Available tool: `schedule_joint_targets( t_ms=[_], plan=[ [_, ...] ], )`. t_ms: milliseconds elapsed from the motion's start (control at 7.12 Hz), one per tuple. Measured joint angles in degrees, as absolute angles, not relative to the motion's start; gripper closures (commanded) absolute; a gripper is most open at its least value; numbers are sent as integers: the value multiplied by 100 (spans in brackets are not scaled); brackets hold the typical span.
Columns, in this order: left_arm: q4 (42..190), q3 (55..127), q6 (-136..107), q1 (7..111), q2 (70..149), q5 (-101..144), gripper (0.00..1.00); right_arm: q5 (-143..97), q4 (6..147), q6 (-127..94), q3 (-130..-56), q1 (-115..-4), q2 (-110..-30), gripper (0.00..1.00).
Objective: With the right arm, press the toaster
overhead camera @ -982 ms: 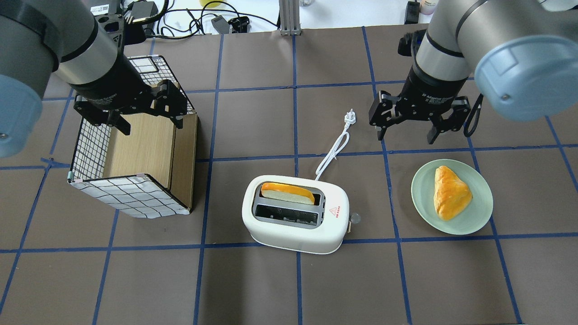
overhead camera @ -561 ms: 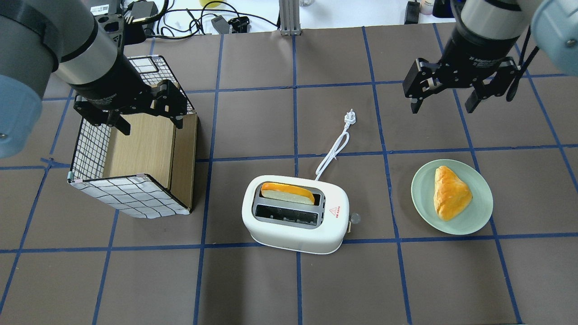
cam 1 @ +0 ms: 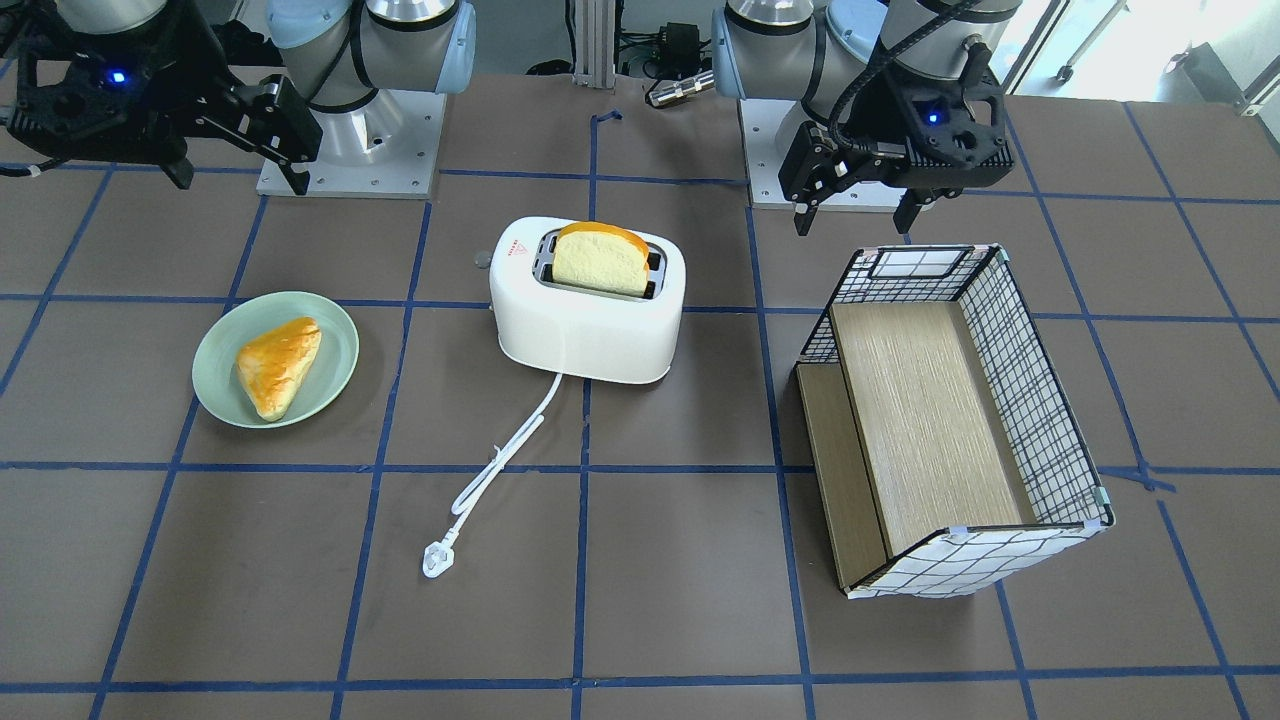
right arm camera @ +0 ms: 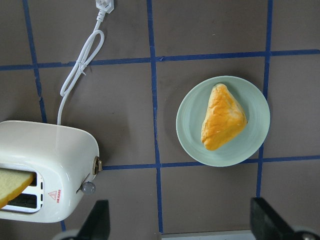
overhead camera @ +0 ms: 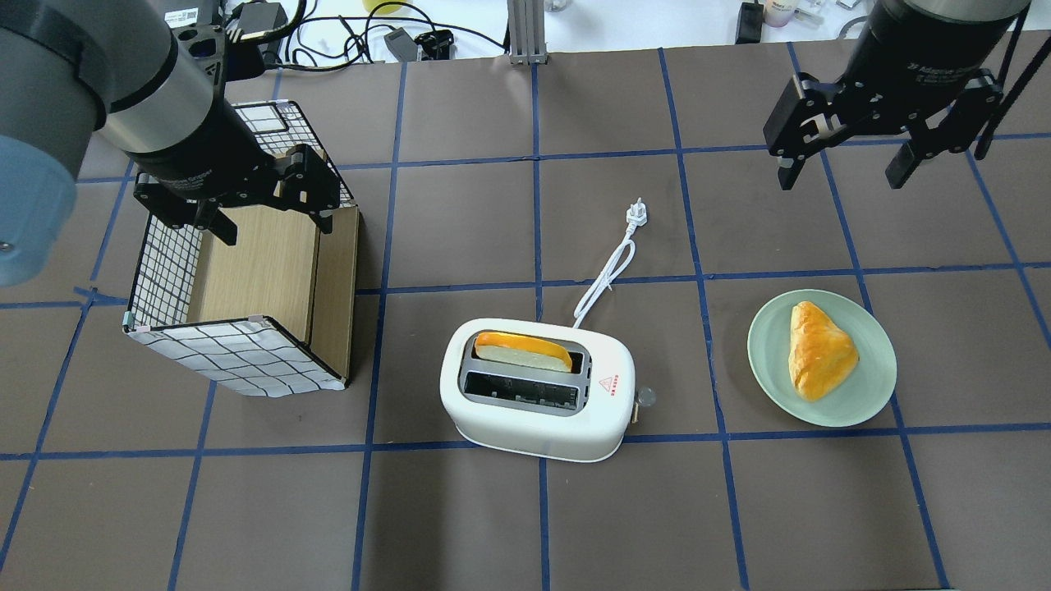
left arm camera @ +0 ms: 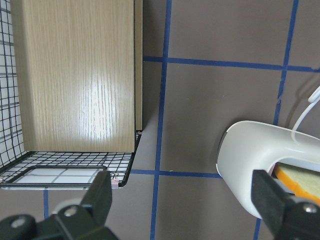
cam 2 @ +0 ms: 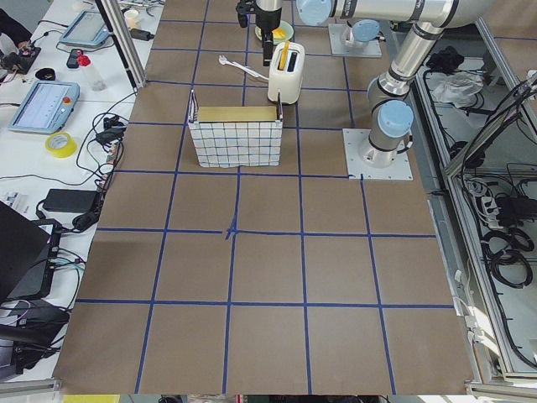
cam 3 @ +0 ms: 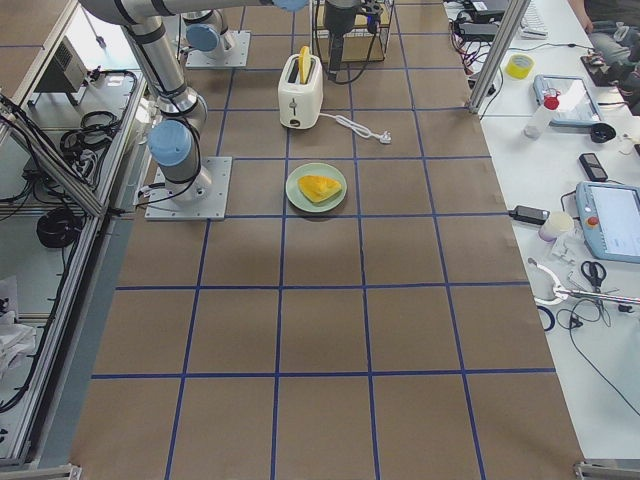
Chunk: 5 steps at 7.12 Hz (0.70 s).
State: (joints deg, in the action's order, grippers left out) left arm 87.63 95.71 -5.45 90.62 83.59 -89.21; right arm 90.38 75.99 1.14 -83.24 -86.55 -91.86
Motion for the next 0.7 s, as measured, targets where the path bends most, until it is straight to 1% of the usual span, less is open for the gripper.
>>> schedule_joint_targets(
  t_ms=[702],
  plan=[
    [8763,9571,-545,9062,8358,-8921,0,9122,7508,118,-8302,-8657,-9210,0]
  ],
)
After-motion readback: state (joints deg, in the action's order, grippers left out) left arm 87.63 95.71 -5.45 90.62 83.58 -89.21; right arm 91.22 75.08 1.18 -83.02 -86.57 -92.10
